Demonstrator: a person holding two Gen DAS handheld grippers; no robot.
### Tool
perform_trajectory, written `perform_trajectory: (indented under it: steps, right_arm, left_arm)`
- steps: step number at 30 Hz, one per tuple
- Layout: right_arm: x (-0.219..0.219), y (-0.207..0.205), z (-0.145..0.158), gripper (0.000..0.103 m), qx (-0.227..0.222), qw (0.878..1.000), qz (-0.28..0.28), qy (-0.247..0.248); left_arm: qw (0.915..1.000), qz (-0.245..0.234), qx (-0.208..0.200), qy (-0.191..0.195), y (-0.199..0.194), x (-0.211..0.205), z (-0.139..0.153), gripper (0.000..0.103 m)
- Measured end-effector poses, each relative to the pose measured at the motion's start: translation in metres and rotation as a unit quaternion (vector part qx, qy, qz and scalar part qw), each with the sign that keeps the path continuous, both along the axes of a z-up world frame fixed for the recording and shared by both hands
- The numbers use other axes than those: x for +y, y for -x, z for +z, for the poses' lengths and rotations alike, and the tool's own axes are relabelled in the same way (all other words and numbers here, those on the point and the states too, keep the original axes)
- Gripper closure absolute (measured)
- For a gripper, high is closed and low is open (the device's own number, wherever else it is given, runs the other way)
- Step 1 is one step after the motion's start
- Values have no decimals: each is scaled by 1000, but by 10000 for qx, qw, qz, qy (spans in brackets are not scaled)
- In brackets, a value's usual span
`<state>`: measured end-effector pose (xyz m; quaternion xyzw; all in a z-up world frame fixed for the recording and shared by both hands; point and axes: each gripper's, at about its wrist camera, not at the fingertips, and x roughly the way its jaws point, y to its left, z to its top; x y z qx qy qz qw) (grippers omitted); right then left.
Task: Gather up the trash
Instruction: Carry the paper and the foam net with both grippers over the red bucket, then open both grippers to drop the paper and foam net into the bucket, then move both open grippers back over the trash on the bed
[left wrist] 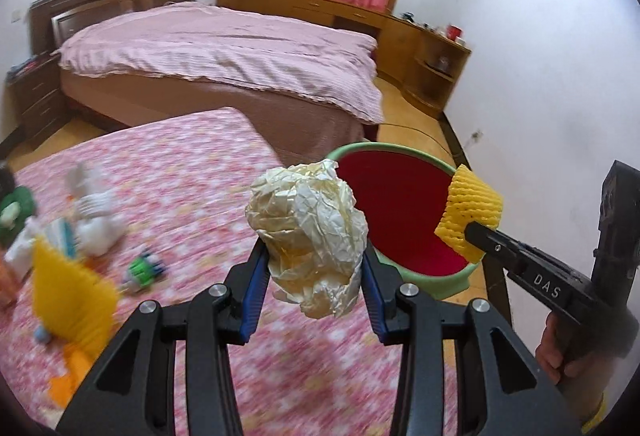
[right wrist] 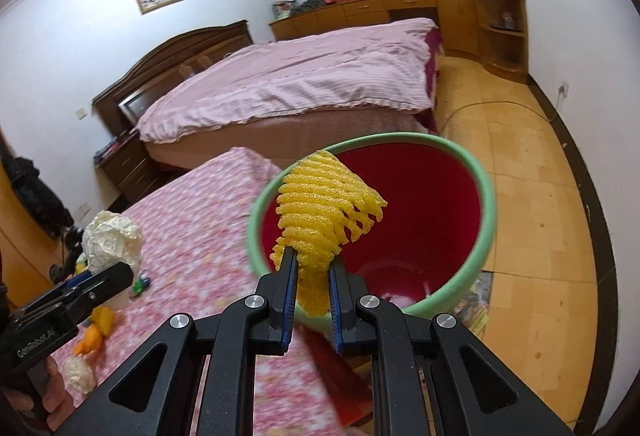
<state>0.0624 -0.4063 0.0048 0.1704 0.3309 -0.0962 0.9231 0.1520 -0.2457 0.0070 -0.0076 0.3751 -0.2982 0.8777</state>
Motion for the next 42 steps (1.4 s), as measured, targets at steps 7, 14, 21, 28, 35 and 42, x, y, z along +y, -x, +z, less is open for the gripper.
perform_trajectory:
  steps: [7,14,21,28,35,42]
  right_arm:
    - [-23,-2,-6,88,99,9997,-220,-75]
    - [-40,-2,-15,87,166,9990,-356,-191]
    - [-53,-9,-27,86,219,9986,-360,-313]
    - [-59,-8,-27,71,149,9981,-421,-435]
    - [-57,0,-25,61,65,9976,-431,-532]
    - [-40,14,-11,56,-68,9979,-328,-560]
  left_arm:
    - [9991,-416,93,21,-11,-49,-8,60]
    - [9981,-457,28,-402,-24,-82,-23,59]
    - [9962,-690,-276,-452,-26,-96,-23,38]
    - [9968,-666,-204,-404,-29,-95,-24,37]
    - [9981,-493,-135,-335,-19,-77,-14,37]
    - [9991,-349,-139,-194,2,-50,4,37]
